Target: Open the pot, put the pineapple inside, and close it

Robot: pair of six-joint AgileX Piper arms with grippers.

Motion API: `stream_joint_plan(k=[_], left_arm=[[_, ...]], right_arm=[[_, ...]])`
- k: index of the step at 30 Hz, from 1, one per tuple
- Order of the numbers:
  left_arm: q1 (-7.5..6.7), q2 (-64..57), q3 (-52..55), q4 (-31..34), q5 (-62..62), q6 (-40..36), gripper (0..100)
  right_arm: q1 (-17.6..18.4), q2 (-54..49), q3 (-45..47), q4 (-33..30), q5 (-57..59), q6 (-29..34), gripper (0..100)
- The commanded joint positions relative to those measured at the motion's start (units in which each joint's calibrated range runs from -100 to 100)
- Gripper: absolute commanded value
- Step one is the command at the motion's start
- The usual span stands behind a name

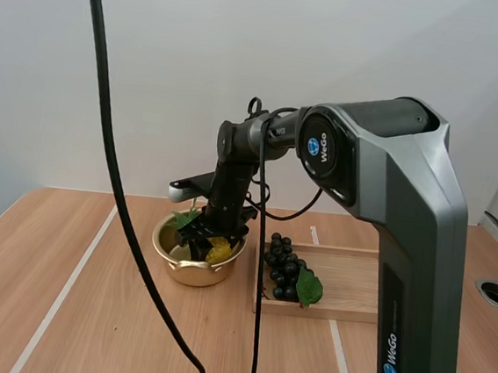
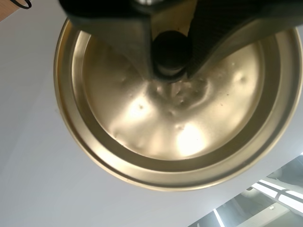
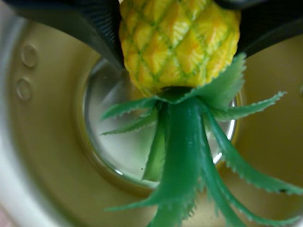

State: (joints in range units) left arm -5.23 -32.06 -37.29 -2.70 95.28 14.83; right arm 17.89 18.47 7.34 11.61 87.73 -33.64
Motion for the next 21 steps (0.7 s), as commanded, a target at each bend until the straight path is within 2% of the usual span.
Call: stream_joint_plan(k=[1,21], left_arm=[[-0.06,-0.5,-0.2,0.6,-0.6,-0.5,0],[-0.06,-0.5,-0.2,0.6,-0.3,-0.5,0]], right_arm=[[0.0,0.1,-0.4,-0.6,0.7,-0.6,0],[0.0,3.1,-0.4,-0.8,-2.3,-0.6,0]])
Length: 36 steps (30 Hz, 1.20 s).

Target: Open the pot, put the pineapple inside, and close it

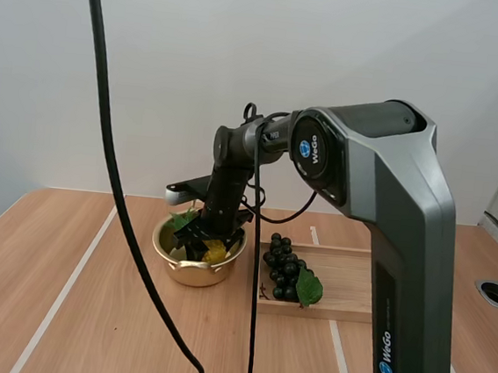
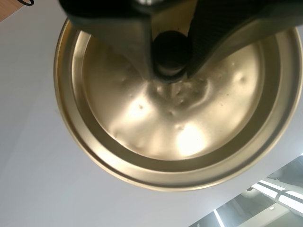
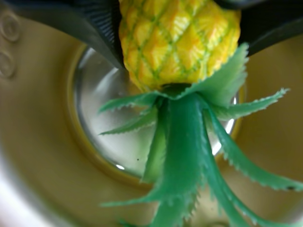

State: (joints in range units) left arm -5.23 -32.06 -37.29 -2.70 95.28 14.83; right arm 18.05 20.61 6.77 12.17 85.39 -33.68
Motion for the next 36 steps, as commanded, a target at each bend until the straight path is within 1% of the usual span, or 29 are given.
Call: stream_joint_plan(k=[1,6,12,13,14,15,17,19,20,29,36], left_arm=[[-0.06,-0.5,-0.2,0.6,-0.3,-0.5,0],[-0.06,-0.5,-0.2,0.6,-0.1,-0.5,0],[-0.06,-0.5,-0.2,0.6,-0.1,-0.5,0],[-0.06,-0.5,-0.2,0.6,-0.1,-0.5,0],[-0.06,-0.5,-0.2,0.6,-0.1,-0.5,0],[-0.06,-0.5,-0.2,0.6,-0.1,-0.5,0],[-0.06,-0.5,-0.2,0.6,-0.1,-0.1,0],[-0.06,-0.5,-0.2,0.6,-0.1,0.2,0],[-0.06,-0.5,-0.2,0.6,-0.1,0.2,0],[-0.06,-0.5,-0.2,0.6,-0.1,0.2,0],[-0.06,-0.5,-0.2,0.6,-0.1,0.2,0]], right_arm=[[-0.2,1.1,0.2,-1.3,-0.1,-0.6,0],[-0.2,2.1,0.2,-1.4,-0.4,-0.6,0],[-0.2,2.2,0.2,-5.1,-0.8,0.1,0],[-0.2,2.2,0.2,-5.4,-0.8,0.1,1],[-0.2,2.2,0.2,-5.5,-0.8,0.1,11],[-0.2,2.2,0.2,-5.5,-0.8,0.1,25],[-0.2,2.2,0.2,-5.5,-0.8,0.1,57],[-0.2,2.2,0.2,-5.2,-1.6,0.1,95],[-0.2,2.2,0.2,-5.2,-1.8,0.1,100],[-0.2,1.8,0.0,-5.2,-3.1,-0.3,100],[-0.2,-2.6,0.0,-5.2,-3.1,-0.3,100]])
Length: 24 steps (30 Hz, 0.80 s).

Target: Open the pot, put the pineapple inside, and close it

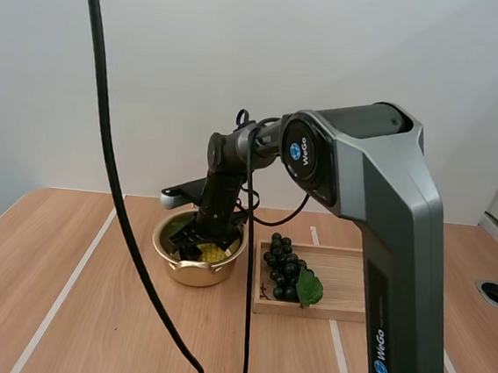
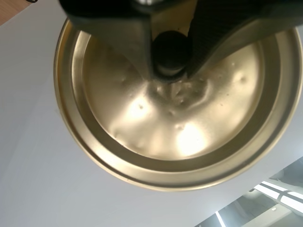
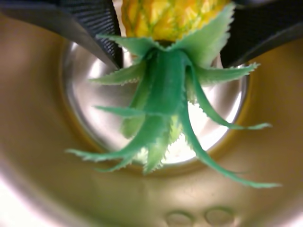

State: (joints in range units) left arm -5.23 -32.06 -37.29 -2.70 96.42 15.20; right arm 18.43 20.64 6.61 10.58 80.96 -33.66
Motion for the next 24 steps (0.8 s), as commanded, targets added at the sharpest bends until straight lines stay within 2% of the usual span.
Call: stream_joint_plan(k=[1,14,18,24], left_arm=[[-0.06,-0.5,-0.2,0.6,-1.2,-0.2,0],[-0.06,-0.5,-0.2,0.6,0.7,-0.1,0],[-0.06,-0.5,-0.2,0.6,0.9,-0.1,0],[-0.06,-0.5,-0.2,0.6,1.5,-0.1,0]], right_arm=[[-0.6,-3.7,0.2,-3.6,1.3,-0.3,100],[-0.6,-18.9,0.2,-3.4,-3.0,-0.3,100],[-0.7,-24.5,0.1,-5.4,-3.0,-0.2,100],[-1.6,-35.0,0.1,-11.7,-3.0,2.9,100]])
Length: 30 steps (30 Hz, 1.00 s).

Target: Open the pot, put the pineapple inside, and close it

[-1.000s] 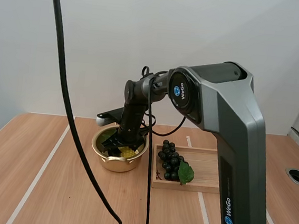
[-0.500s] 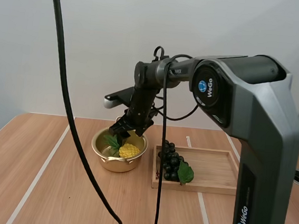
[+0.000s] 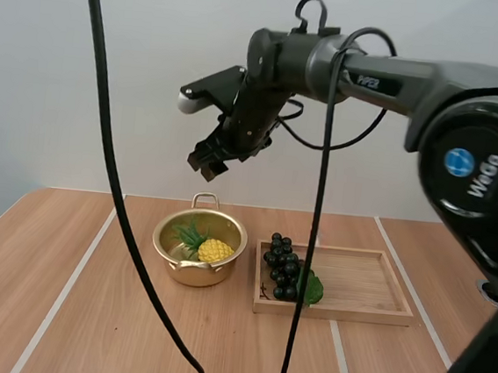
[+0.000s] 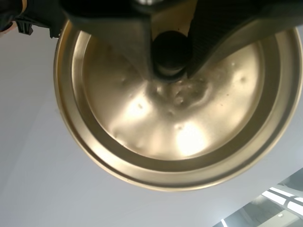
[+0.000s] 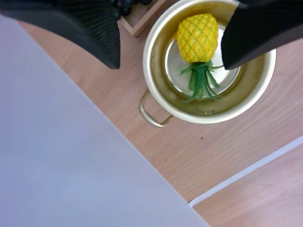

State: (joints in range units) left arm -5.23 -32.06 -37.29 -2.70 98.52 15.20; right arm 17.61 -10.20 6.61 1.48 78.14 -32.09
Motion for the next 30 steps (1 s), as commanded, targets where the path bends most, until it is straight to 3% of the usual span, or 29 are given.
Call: stream_joint_plan(k=[1,12,13,16,19,30], left_arm=[[-0.06,-0.5,-0.2,0.6,-0.4,-0.1,0],[-0.06,-0.5,-0.2,-0.1,1.5,-0.1,0],[-0.06,-0.5,-0.2,-0.4,1.5,-0.1,0],[-0.06,-0.5,-0.2,-0.5,1.5,-0.1,0],[-0.06,-0.6,-0.2,-0.5,1.5,-0.7,0],[-0.06,-2.2,-0.2,-3.6,1.5,-2.2,0]], right_arm=[[-1.3,-5.7,0.1,-3.1,-0.2,1.9,100],[-12.5,-22.4,0.1,-3.0,0.0,2.0,100],[-13.4,-23.8,0.1,-2.7,-0.2,2.3,95],[-15.7,-27.8,0.1,-2.6,-2.4,5.7,52],[-17.7,-31.5,0.1,-2.6,-4.5,8.4,1],[-20.0,-36.9,0.3,-2.6,-3.1,9.7,0]])
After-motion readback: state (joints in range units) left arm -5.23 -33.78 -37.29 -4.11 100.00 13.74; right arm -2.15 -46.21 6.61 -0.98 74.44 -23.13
